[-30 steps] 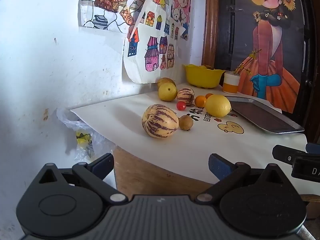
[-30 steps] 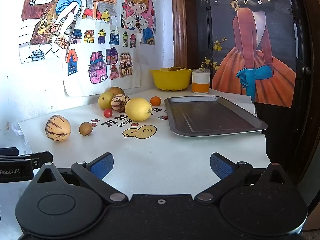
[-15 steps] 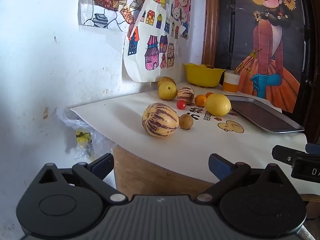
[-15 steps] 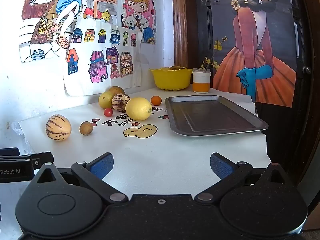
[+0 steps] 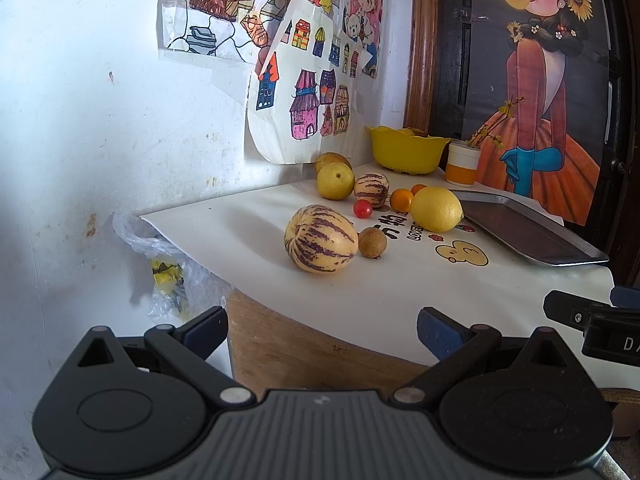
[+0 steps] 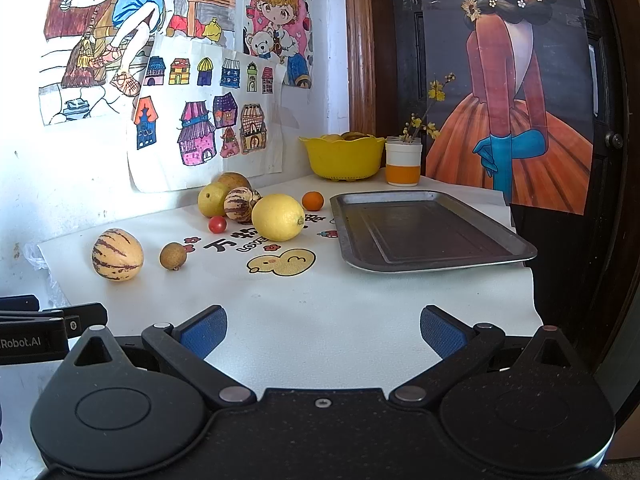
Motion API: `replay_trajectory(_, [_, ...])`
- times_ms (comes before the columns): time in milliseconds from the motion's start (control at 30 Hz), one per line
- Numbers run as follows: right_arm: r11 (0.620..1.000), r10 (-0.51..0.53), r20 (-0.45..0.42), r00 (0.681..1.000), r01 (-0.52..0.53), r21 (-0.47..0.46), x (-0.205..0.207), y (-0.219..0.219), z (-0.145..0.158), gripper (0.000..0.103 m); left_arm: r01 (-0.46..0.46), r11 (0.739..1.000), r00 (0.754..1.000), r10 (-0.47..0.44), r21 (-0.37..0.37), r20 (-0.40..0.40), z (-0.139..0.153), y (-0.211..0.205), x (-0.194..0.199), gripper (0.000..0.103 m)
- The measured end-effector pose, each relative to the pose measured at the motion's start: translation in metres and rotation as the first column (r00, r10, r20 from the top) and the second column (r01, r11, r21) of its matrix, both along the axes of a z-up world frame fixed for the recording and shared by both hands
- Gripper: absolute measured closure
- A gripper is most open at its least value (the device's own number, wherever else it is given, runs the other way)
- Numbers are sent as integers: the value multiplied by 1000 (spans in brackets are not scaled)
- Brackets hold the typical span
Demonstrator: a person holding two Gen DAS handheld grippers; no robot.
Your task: Organize fruits
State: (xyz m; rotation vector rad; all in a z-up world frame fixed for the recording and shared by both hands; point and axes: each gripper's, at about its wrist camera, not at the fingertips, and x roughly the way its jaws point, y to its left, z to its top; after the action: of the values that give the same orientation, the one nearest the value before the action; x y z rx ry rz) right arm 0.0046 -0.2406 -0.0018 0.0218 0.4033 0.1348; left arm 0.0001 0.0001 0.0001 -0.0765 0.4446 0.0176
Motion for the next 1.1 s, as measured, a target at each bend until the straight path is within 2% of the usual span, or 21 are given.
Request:
replay_trajectory(167, [1000,0,0,1000,0,0,0,0,0,0,0,1000,1000,0,-1,2,-8,0,0,0])
replay_trajectory(1100, [1000,2,-2,1000,-2,-3,1,4,1,0,-8,1000,1000,8,-18,-12,-6,3,0,0])
